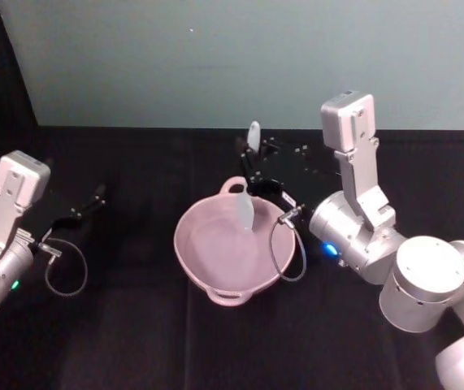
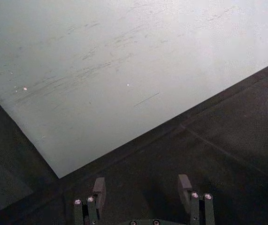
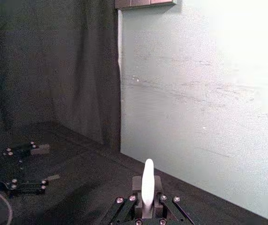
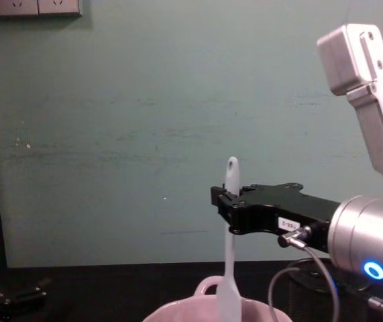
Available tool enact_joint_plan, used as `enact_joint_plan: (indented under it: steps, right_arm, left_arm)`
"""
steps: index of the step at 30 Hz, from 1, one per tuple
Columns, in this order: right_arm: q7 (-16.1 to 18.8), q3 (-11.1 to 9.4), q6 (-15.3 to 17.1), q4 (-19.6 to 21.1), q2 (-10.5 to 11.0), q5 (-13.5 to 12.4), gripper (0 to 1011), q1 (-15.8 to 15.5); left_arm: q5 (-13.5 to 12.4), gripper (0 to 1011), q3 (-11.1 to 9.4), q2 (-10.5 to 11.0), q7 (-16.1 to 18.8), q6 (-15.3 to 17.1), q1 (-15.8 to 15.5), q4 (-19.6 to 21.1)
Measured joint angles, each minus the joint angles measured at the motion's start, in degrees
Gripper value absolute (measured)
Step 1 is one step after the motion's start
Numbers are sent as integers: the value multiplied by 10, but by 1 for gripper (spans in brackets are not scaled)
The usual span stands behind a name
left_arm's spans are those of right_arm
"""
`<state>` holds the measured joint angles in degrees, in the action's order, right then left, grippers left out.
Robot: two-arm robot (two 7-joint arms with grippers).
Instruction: Use the one hand to pick up the spoon and stir the clear water in the bowl.
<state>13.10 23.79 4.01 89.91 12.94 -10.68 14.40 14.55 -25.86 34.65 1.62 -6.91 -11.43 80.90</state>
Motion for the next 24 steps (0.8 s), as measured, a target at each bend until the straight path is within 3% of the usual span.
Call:
enact_joint_plan:
  steps: [5, 11, 19, 24]
  right_arm:
    - [0, -10, 6, 22, 12, 14, 127, -14]
    - [19, -20, 26, 51, 26, 11, 127, -32]
    - [65, -28, 73, 112, 51, -38, 127, -66]
    - [79, -20, 75, 121, 54, -62, 127, -74]
  left_arm:
    - [0, 1011, 0, 0, 0, 0, 0, 0]
    - [0, 1011, 0, 0, 0, 0, 0, 0]
    - [0, 1011, 0, 0, 0, 0, 0, 0]
    - [0, 1011, 0, 0, 0, 0, 0, 0]
